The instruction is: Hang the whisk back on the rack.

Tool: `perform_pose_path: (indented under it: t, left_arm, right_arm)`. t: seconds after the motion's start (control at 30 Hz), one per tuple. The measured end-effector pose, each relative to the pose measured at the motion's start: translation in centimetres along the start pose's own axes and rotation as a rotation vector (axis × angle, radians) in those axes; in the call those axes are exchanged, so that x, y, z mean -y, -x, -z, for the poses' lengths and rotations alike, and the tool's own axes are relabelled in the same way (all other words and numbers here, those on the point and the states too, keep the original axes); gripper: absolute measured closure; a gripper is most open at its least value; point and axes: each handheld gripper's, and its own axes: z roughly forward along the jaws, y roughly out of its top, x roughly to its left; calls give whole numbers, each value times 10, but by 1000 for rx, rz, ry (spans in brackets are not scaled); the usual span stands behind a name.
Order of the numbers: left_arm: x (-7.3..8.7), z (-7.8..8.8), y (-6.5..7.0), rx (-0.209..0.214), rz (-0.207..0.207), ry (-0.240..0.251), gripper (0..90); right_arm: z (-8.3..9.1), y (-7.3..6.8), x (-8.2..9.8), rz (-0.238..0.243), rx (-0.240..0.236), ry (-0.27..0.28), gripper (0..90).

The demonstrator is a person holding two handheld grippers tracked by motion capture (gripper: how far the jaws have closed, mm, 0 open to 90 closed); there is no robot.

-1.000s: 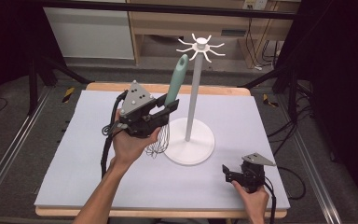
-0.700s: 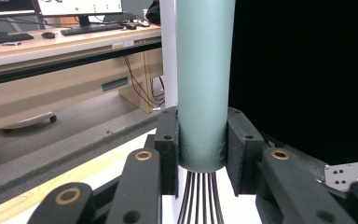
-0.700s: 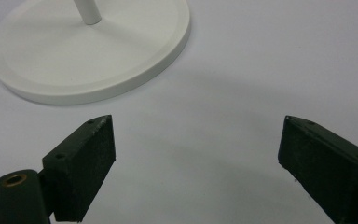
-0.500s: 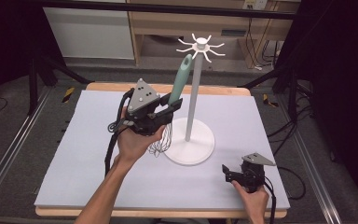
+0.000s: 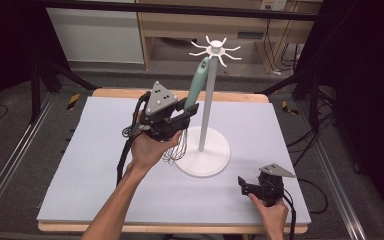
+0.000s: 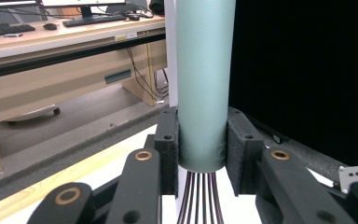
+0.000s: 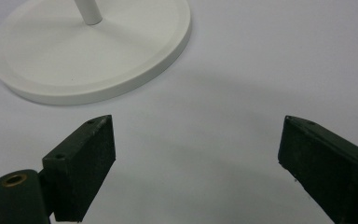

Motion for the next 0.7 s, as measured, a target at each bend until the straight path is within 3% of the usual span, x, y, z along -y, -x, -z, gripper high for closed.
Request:
perform_pose_path:
  t: [0.7]
  left_arm:
    - [4, -24, 0, -17, 20, 17, 685]
  right_arm:
    - [0, 0, 0, -1, -5, -2, 114]
